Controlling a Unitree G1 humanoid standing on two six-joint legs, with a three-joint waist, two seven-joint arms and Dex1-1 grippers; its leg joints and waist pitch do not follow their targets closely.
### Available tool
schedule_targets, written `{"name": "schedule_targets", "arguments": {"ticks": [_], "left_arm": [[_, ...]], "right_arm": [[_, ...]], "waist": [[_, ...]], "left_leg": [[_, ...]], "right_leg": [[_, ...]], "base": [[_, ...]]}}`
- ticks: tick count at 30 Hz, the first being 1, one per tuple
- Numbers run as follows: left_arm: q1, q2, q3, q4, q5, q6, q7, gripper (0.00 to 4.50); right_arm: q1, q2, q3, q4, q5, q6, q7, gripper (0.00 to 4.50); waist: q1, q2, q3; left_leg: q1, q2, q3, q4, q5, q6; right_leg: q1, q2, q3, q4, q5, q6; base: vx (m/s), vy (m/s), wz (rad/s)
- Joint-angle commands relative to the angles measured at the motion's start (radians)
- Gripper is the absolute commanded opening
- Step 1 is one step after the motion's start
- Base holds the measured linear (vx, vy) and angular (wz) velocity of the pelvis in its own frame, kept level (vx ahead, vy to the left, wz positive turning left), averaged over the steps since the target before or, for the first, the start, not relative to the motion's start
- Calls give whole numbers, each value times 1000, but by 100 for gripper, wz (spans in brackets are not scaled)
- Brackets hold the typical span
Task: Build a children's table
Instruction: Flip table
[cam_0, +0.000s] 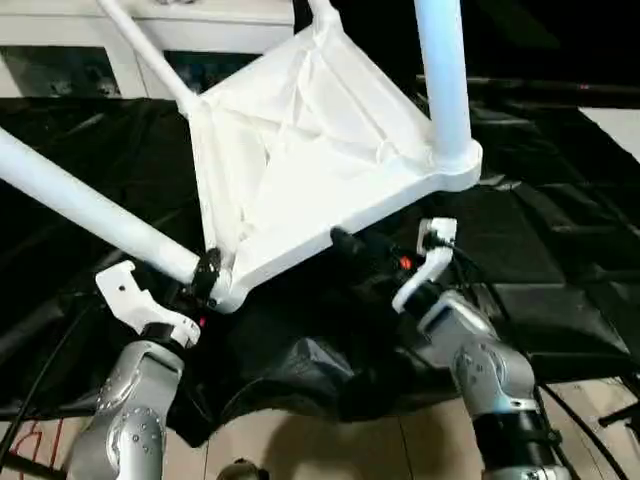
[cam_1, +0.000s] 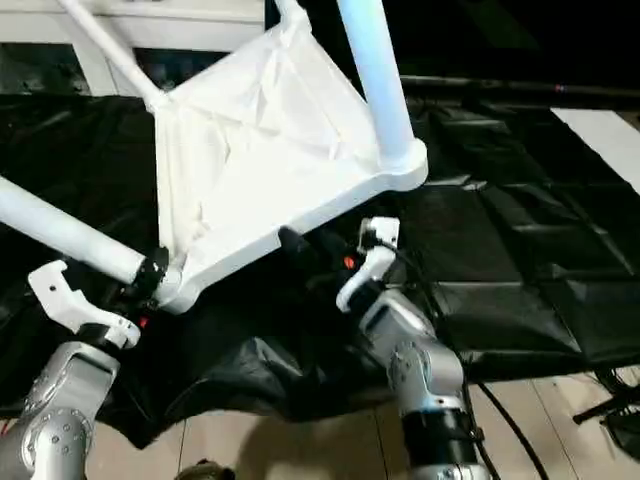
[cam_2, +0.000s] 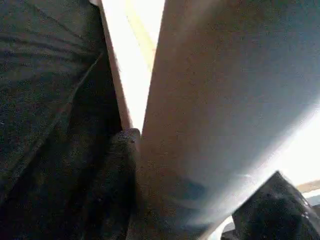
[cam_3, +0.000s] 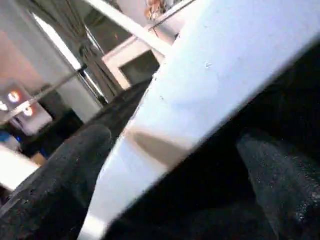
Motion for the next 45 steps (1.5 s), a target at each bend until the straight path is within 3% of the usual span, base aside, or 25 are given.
{"name": "schedule_targets", "arguments": {"ticks": [1, 12, 16, 21, 23, 24, 27, 28, 29, 38, 43, 45], "left_arm": [[-18, -29, -29, -23, -54, 16, -14, 224], [-4, -3, -101, -26, -15, 37, -64, 224], [0, -4, -108, -28, -13, 38, -64, 224], [-6, 1, -110, -20, -10, 37, -67, 224], [-8, 1, -110, -18, -7, 37, -68, 224], [-10, 2, -109, -18, -7, 38, -68, 224], [-16, 5, -109, -11, -6, 37, -69, 224], [-19, 5, -109, -8, -5, 36, -70, 224], [-19, 5, -109, -8, -5, 36, -70, 224], [-40, 14, -113, 13, -7, 43, -87, 224], [-47, 22, -93, 21, 5, 7, -84, 224], [-53, 32, -68, 37, 16, -3, -61, 280]], "right_arm": [[-29, 6, -15, 25, 16, 0, -2, 450], [-232, 59, -111, 332, 31, -48, -88, 450], [-283, 74, -138, 412, 27, -75, -110, 412], [-329, 87, -174, 476, 55, -97, -107, 368], [-337, 88, -180, 488, 52, -102, -103, 352], [-342, 90, -185, 494, 53, -104, -102, 341], [-357, 89, -198, 511, 53, -118, -99, 318], [-360, 87, -200, 513, 53, -122, -100, 314], [-360, 87, -200, 513, 53, -122, -100, 309], [-391, 74, -232, 536, 53, -146, -98, 232], [-397, 57, -247, 513, 53, -154, -115, 218], [-400, 42, -255, 500, 47, -163, -124, 217]], "waist": [[-3, 4, -54], [-1, 8, -59], [-5, 9, -59], [-5, 7, -61], [-6, 7, -60], [-6, 15, -59], [-7, 11, -58], [-6, 22, -59], [-8, 15, -59], [-7, 21, -59], [-4, 17, -61], [-3, 19, -64]], "left_leg": [[37, 62, -25, -77, -102, -10], [39, 60, -21, -75, -75, -26], [40, 62, -21, -76, -89, -33], [37, 59, -19, -71, -68, -9], [37, 60, -19, -71, -71, -6], [37, 60, -19, -72, -80, -9], [37, 61, -19, -74, -103, -19], [39, 61, -20, -74, -106, -24], [38, 62, -19, -74, -108, -25], [39, 61, -20, -76, -133, -38], [36, 59, -18, -71, -94, -17], [35, 58, -19, -68, -69, -10]], "right_leg": [[12, -79, 37, -59, 224, -158], [12, -78, 34, -53, 259, -157], [11, -79, 34, -53, 234, -163], [12, -79, 35, -50, 264, -168], [12, -79, 35, -50, 257, -171], [9, -79, 35, -50, 245, -172], [10, -79, 35, -53, 218, -178], [8, -79, 35, -51, 216, -177], [9, -77, 36, -53, 220, -177], [7, -77, 36, -52, 200, -184], [9, -78, 35, -49, 247, -187], [9, -75, 34, -46, 272, -184]], "base": [[0, 0, 0], [0, 0, 0], [0, 0, 0], [0, 0, 0], [0, 0, 0], [0, 0, 0], [0, 0, 0], [0, 0, 0], [0, 0, 0], [0, 0, 0], [0, 0, 0], [0, 0, 0]]}}
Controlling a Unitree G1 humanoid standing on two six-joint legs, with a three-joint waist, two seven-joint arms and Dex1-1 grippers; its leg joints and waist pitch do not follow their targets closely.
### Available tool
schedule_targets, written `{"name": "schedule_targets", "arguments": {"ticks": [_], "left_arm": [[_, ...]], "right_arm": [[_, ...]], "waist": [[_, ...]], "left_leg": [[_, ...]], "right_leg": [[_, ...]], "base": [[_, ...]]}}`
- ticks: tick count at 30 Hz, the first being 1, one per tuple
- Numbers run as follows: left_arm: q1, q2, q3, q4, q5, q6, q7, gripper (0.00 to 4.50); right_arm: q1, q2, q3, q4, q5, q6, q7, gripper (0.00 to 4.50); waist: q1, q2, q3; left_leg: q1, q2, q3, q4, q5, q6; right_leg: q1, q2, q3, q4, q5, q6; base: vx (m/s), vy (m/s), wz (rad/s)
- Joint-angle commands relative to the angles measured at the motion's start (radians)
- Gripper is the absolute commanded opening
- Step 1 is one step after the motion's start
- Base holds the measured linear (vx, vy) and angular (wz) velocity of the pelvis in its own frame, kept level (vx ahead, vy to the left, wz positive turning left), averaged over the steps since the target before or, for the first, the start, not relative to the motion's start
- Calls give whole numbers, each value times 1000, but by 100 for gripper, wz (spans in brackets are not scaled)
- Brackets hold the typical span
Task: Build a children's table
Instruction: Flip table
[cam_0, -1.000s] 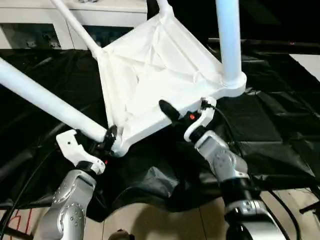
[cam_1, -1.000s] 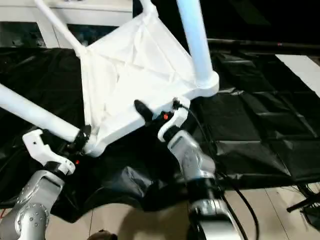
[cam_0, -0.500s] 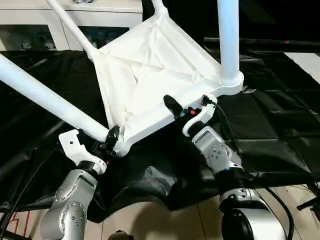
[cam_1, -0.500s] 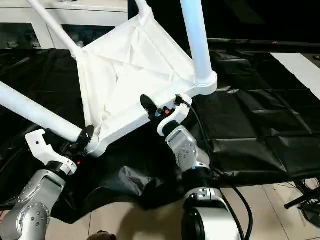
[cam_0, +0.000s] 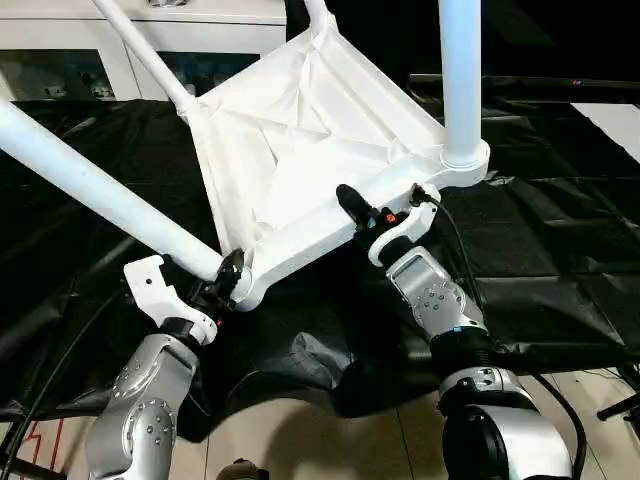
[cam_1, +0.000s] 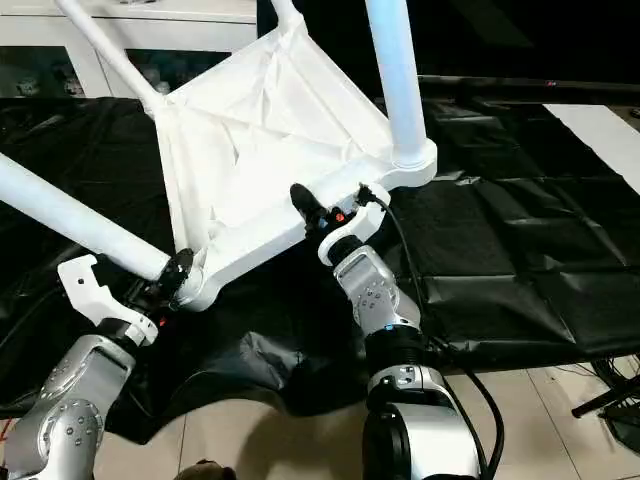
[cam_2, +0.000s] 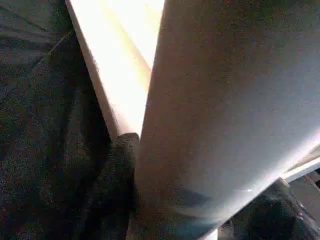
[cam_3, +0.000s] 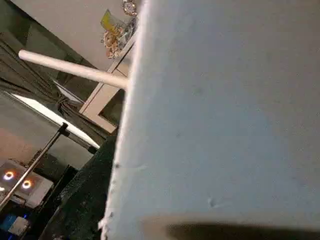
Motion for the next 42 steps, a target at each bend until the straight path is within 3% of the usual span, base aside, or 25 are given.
{"name": "schedule_targets", "arguments": {"ticks": [1, 5, 8, 9, 11, 12, 17, 18, 25, 31, 36, 40, 42], "left_arm": [[-20, 1, 19, 5, -44, -3, -41, 294], [-17, 52, 22, -4, -58, 34, -82, 315], [-8, 100, 30, -5, -74, 76, -109, 335], [-3, 120, 30, -4, -75, 86, -125, 342], [8, 149, 32, -6, -81, 108, -149, 355], [18, 178, 34, -6, -82, 127, -174, 368], [52, 255, -11, -31, -60, 155, -230, 413], [65, 295, -55, -57, -22, 146, -262, 421], [33, 358, -170, -140, 92, 44, -328, 450], [-16, 374, -212, -217, 78, 61, -350, 450], [-52, 436, -267, -282, 86, 110, -414, 450], [-108, 456, -274, -362, 17, 186, -432, 450], [-135, 453, -277, -375, 17, 195, -420, 450]], "right_arm": [[-35, -40, -17, -48, -15, -41, -14, 216], [-41, -54, -35, -66, -6, -47, -36, 215], [-45, -63, -53, -82, 2, -52, -53, 214], [-47, -67, -58, -88, 2, -56, -61, 214], [-48, -73, -68, -101, 6, -62, -74, 214], [-47, -82, -77, -119, 8, -63, -87, 213], [-33, -106, -70, -168, -10, -67, -110, 212], [-22, -128, -47, -188, -42, -60, -113, 212], [20, -218, 53, -276, -188, -15, -164, 211], [10, -276, 82, -306, -235, 21, -187, 211], [-12, -334, 86, -313, -263, 46, -234, 211], [-29, -389, 88, -325, -292, 59, -264, 211], [-34, -404, 94, -324, -303, 60, -266, 211]], "waist": [[-2, 13, -69], [3, 19, -76], [2, 20, -71], [3, 26, -71], [2, 22, -71], [3, 32, -68], [7, 32, -67], [9, 31, -66], [9, 24, -65], [7, 26, -64], [5, 24, -62], [11, 26, -63], [14, 23, -60]], "left_leg": [[42, 57, -20, -66, -71, -7], [40, 55, -19, -57, -11, 9], [40, 55, -18, -63, -51, 2], [40, 54, -19, -64, -55, -4], [41, 54, -19, -65, -62, -13], [43, 54, -18, -68, -83, -26], [43, 54, -18, -70, -100, -43], [43, 54, -19, -71, -99, -47], [39, 50, -16, -69, -89, -50], [41, 48, -14, -69, -112, -63], [42, 46, -13, -70, -137, -71], [47, 47, -11, -69, -143, -81], [42, 46, -10, -70, -152, -88]], "right_leg": [[19, -75, 34, -58, 279, -182], [14, -70, 30, -47, 363, -184], [11, -70, 28, -51, 309, -187], [11, -71, 28, -51, 299, -184], [11, -69, 28, -51, 284, -180], [7, -69, 28, -55, 255, -177], [7, -69, 30, -56, 230, -160], [7, -68, 29, -58, 222, -152], [8, -69, 33, -59, 209, -129], [5, -66, 33, -60, 169, -137], [2, -66, 34, -64, 105, -143], [-2, -62, 33, -61, 98, -147], [0, -62, 34, -64, 74, -142]], "base": [[0, 0, 0], [0, 0, 0], [0, 0, 0], [0, 0, 0], [0, 0, 0], [0, 0, 0], [0, 0, 0], [0, 0, 0], [0, 0, 0], [0, 0, 0], [0, 0, 0], [0, 0, 0], [0, 0, 0]]}}
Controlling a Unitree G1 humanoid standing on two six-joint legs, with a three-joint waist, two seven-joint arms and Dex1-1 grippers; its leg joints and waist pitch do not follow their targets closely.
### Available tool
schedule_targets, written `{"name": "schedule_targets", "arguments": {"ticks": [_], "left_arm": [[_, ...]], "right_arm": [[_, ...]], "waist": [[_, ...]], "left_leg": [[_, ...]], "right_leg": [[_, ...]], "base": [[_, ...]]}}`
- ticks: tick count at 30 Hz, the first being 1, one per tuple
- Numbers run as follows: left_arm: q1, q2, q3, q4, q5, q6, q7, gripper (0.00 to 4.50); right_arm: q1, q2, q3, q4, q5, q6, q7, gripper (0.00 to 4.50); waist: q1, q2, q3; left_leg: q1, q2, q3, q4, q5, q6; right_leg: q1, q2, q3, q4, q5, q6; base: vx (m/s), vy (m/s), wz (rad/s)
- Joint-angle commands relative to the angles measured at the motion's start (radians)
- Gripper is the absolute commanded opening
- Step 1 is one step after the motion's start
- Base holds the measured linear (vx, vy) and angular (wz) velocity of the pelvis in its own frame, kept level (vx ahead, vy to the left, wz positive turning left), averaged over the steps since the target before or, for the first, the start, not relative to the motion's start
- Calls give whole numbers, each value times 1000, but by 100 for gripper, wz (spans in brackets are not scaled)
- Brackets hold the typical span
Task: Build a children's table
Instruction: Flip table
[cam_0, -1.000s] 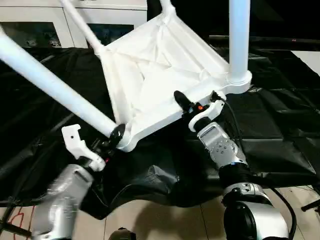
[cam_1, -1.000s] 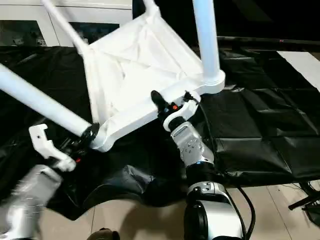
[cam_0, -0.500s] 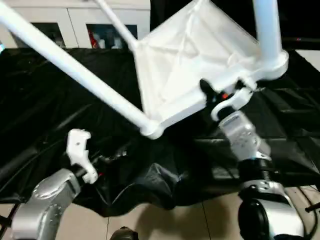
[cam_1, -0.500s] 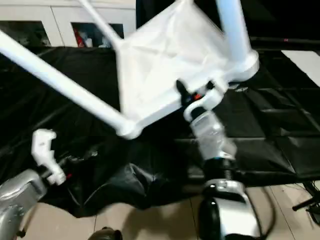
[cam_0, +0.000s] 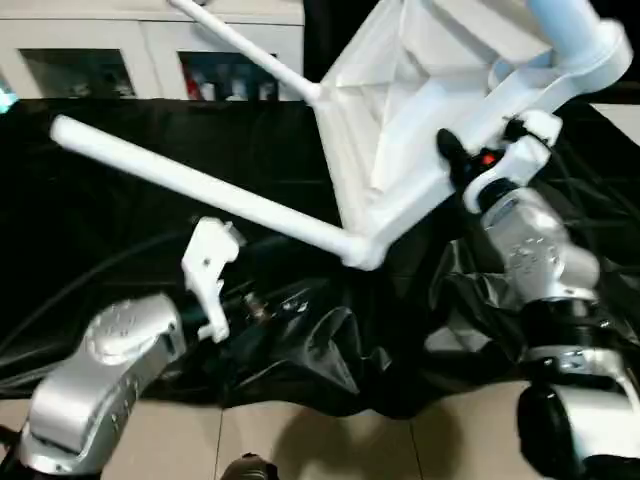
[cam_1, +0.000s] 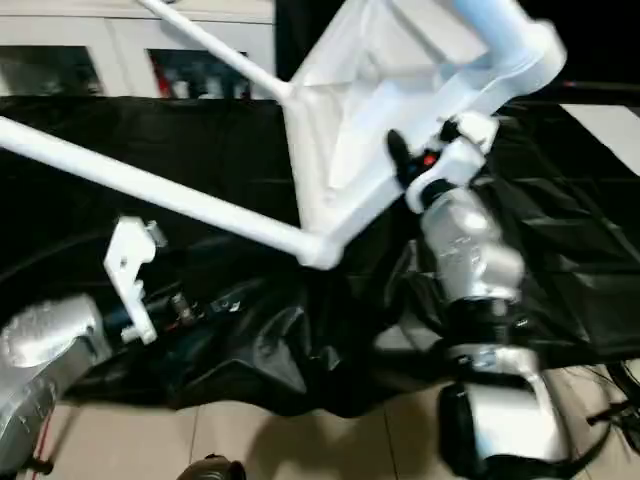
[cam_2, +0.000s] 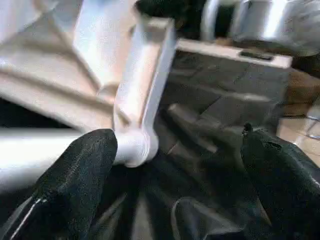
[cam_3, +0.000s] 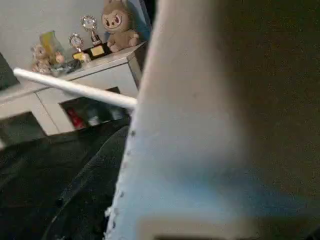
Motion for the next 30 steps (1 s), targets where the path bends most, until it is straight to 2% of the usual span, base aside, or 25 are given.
{"name": "schedule_targets", "arguments": {"ticks": [1, 2, 4, 6, 12, 15, 16, 17, 19, 20, 21, 23, 24, 25, 26, 28, 29, 30], "left_arm": [[-29, -2, -8, -21, -9, 23, 12, 450], [-44, -9, -6, -22, -9, 27, 23, 450], [-112, -21, -11, -7, 49, 31, 82, 450], [-176, -13, -18, 18, 105, 5, 92, 450], [-262, 1, -20, 57, 157, 13, 137, 450], [-343, 36, -79, 94, 254, -36, 124, 450], [-347, 38, -83, 95, 260, -39, 122, 450], [-369, 52, -109, 105, 297, -63, 110, 450], [-412, 63, -146, 119, 339, -91, 88, 450], [-412, 63, -146, 119, 339, -91, 88, 450], [-439, 58, -160, 129, 356, -118, 84, 450], [-480, 55, -187, 152, 405, -189, 82, 450], [-500, 58, -200, 165, 435, -223, 87, 450], [-512, 60, -208, 173, 455, -244, 91, 450], [-535, 62, -217, 184, 492, -303, 101, 450], [-570, 60, -227, 187, 538, -398, 114, 450], [-581, 60, -229, 184, 549, -443, 111, 450], [-589, 61, -227, 178, 566, -494, 120, 450]], "right_arm": [[2, -50, 11, -23, -99, -10, -30, 211], [0, -57, 16, -22, -106, -9, -30, 211], [-12, -85, 43, -17, -133, -1, -23, 210], [-28, -106, 73, -6, -162, -6, -26, 209], [-45, -115, 104, 2, -196, -5, -29, 207], [-70, -113, 158, 39, -232, -40, 33, 204], [-71, -114, 161, 41, -235, -42, 37, 204], [-78, -120, 185, 54, -252, -57, 61, 202], [-92, -125, 220, 81, -285, -72, 91, 202], [-92, -125, 220, 81, -285, -72, 91, 202], [-98, -118, 221, 97, -280, -86, 112, 237], [-102, -107, 230, 122, -291, -112, 118, 272], [-101, -103, 239, 133, -301, -124, 121, 274], [-100, -101, 245, 139, -308, -131, 123, 293], [-95, -97, 249, 143, -316, -138, 113, 305], [-78, -91, 250, 136, -327, -151, 93, 314], [-66, -86, 244, 126, -329, -158, 80, 319], [-44, -79, 236, 105, -329, -171, 69, 337]], "waist": [[-11, 5, -67], [-12, 4, -66], [-12, 3, -67], [-14, 3, -68], [-20, 2, -71], [-23, 2, -73], [-27, 4, -71], [-28, -2, -72], [-30, 1, -72], [-30, 1, -72], [-30, -1, -71], [-29, 1, -71], [-30, 4, -71], [-32, 2, -72], [-33, 9, -72], [-36, 5, -74], [-35, 9, -76], [-34, 9, -76]], "left_leg": [[52, 46, -10, -69, -165, -84], [50, 46, -11, -70, -165, -85], [50, 46, -12, -68, -169, -90], [45, 44, -14, -68, -164, -90], [44, 42, -13, -62, -139, -81], [42, 41, -14, -60, -125, -67], [43, 42, -14, -62, -143, -71], [42, 44, -16, -62, -147, -69], [41, 44, -14, -60, -139, -62], [41, 42, -13, -58, -132, -59], [40, 42, -13, -59, -133, -56], [40, 44, -12, -58, -140, -50], [39, 44, -13, -58, -142, -50], [39, 45, -14, -58, -136, -52], [38, 44, -15, -57, -136, -51], [38, 45, -15, -56, -128, -45], [38, 46, -16, -55, -117, -43], [38, 46, -16, -55, -115, -41]], "right_leg": [[4, -62, 37, -67, 56, -139], [5, -61, 37, -67, 53, -138], [7, -62, 37, -68, 47, -133], [10, -62, 36, -70, 36, -129], [10, -61, 36, -65, 69, -147], [11, -61, 34, -63, 89, -157], [10, -60, 34, -64, 76, -163], [13, -63, 33, -63, 80, -171], [13, -63, 34, -62, 96, -178], [13, -63, 34, -62, 100, -186], [14, -64, 35, -62, 100, -189], [13, -66, 36, -65, 96, -196], [15, -66, 35, -64, 91, -200], [16, -65, 34, -63, 99, -204], [16, -66, 34, -62, 106, -210], [20, -66, 35, -60, 132, -214], [19, -66, 33, -58, 150, -215], [18, -66, 33, -58, 164, -218]], "base": [[0, 0, 0], [0, 0, 0], [0, 0, 0], [0, 0, 0], [0, 0, 0], [0, 0, 0], [0, 0, 0], [0, 0, 0], [0, 0, 0], [0, 0, 0], [0, 0, 0], [0, 0, 0], [0, 0, 0], [0, 0, 0], [0, 0, 0], [0, 0, 0], [0, 0, 0], [0, 0, 0]]}}
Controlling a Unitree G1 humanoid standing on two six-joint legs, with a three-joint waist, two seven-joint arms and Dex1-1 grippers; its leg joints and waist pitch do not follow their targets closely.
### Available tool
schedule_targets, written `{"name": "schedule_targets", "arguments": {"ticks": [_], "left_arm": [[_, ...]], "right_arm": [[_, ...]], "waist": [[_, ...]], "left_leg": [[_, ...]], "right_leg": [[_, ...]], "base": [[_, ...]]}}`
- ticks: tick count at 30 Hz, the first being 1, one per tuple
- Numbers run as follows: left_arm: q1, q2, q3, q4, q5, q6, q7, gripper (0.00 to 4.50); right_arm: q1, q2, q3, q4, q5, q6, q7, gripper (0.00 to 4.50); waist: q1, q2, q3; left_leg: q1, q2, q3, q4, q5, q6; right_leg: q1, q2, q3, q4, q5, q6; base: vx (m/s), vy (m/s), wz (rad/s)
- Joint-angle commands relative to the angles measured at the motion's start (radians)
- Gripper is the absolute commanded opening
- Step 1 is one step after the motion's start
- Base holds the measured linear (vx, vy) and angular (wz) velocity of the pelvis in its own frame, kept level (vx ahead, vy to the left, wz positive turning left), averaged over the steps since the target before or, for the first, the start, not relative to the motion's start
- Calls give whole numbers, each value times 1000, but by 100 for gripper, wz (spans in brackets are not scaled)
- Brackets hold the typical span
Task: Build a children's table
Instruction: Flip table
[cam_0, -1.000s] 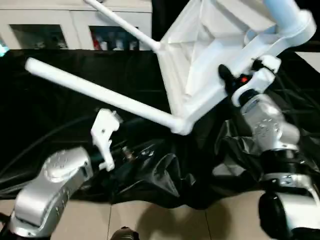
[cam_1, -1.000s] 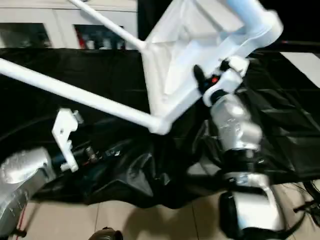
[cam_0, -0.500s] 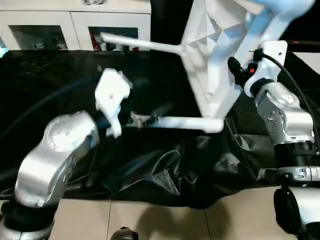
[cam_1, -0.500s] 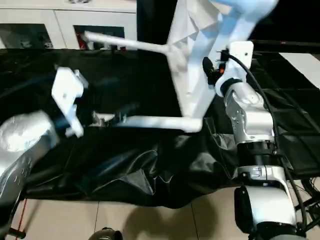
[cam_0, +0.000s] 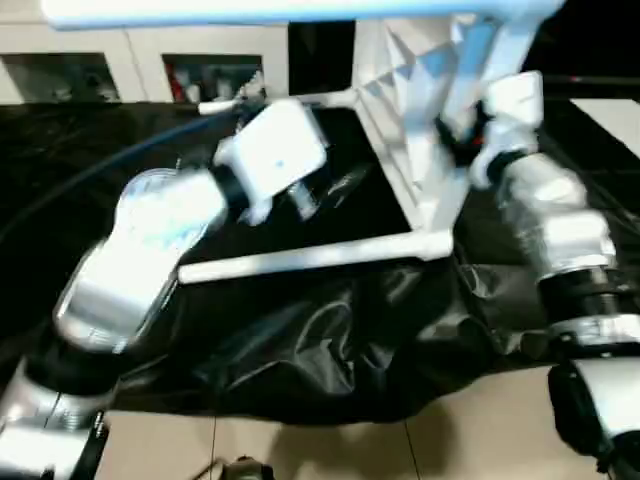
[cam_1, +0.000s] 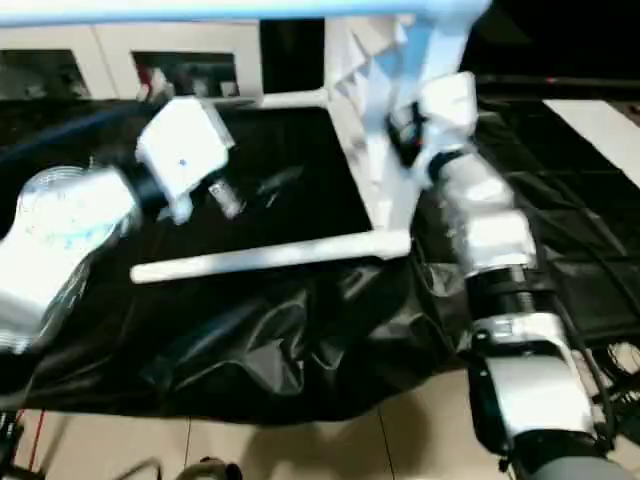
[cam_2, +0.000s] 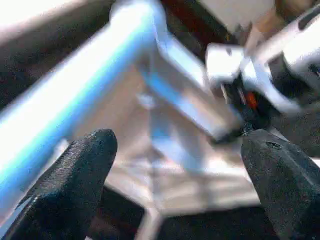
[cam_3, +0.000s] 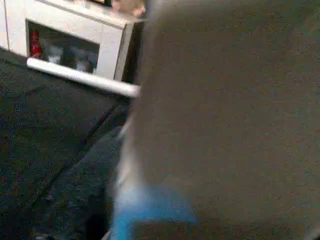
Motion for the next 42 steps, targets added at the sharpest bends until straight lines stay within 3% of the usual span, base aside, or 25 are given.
{"name": "schedule_targets", "arguments": {"ticks": [1, 7, 9, 12, 13, 16, 21, 29, 30, 34, 35, 42], "left_arm": [[-16, 6, -8, -8, 34, -72, 11, 450], [-61, 10, 21, 52, 158, -156, 139, 450], [-87, 37, 24, 139, 246, -160, 187, 450], [-108, 38, 34, 213, 280, -148, 212, 450], [-123, 33, 38, 245, 288, -150, 227, 450], [-162, 33, 27, 314, 324, -177, 253, 450], [-211, 33, 4, 425, 378, -206, 270, 450], [-240, 8, 61, 461, 370, -196, 325, 450], [-239, 4, 65, 462, 366, -193, 325, 423], [-237, -5, 76, 476, 357, -187, 321, 408], [-236, -6, 78, 474, 355, -183, 321, 382], [-214, -7, 89, 440, 334, -164, 281, 335]], "right_arm": [[24, 3, 4, -27, -4, -19, -11, 337], [144, 28, -26, -125, 12, -119, -19, 386], [205, 36, -33, -172, 14, -149, -20, 411], [246, 50, -42, -202, 21, -183, -23, 430], [264, 49, -37, -215, 10, -209, -28, 430], [310, 47, -30, -263, -16, -265, -43, 442], [379, 51, -53, -387, 24, -336, 6, 442], [433, 29, -9, -496, 75, -391, 124, 442], [437, 32, -8, -501, 76, -392, 127, 450], [448, 40, -1, -521, 80, -402, 154, 450], [449, 41, 1, -524, 82, -402, 159, 450], [460, 36, 24, -540, 82, -409, 194, 450]], "waist": [[0, 7, -76], [4, 8, -76], [5, 10, -75], [2, 11, -75], [4, 17, -76], [7, 16, -77], [9, 17, -77], [8, 17, -73], [9, 18, -73], [11, 17, -73], [10, 14, -72], [11, 16, -72]], "left_leg": [[41, 45, -16, -56, -124, -49], [44, 47, -16, -58, -148, -48], [46, 47, -19, -60, -167, -54], [47, 46, -20, -63, -187, -62], [47, 47, -22, -63, -187, -66], [48, 48, -23, -63, -180, -64], [45, 46, -24, -62, -181, -40], [46, 50, -26, -67, -219, -19], [47, 51, -27, -67, -219, -18], [47, 50, -26, -67, -218, -15], [46, 51, -26, -68, -221, -12], [45, 51, -27, -69, -221, -8]], "right_leg": [[21, -68, 32, -57, 161, -216], [19, -66, 33, -58, 147, -196], [16, -66, 33, -60, 117, -187], [15, -69, 34, -62, 90, -189], [14, -69, 34, -61, 91, -189], [13, -69, 33, -60, 130, -191], [15, -70, 35, -60, 149, -188], [13, -74, 34, -66, 105, -202], [13, -74, 34, -66, 100, -207], [11, -74, 34, -66, 100, -212], [12, -74, 34, -67, 98, -212], [11, -76, 35, -68, 86, -213]], "base": [[0, 0, 0], [0, 0, 0], [0, 0, 0], [0, 0, 0], [0, 0, 0], [0, 0, 0], [0, 0, 0], [0, 0, 0], [0, 0, 0], [0, 0, 0], [0, 0, 0], [0, 0, 0]]}}
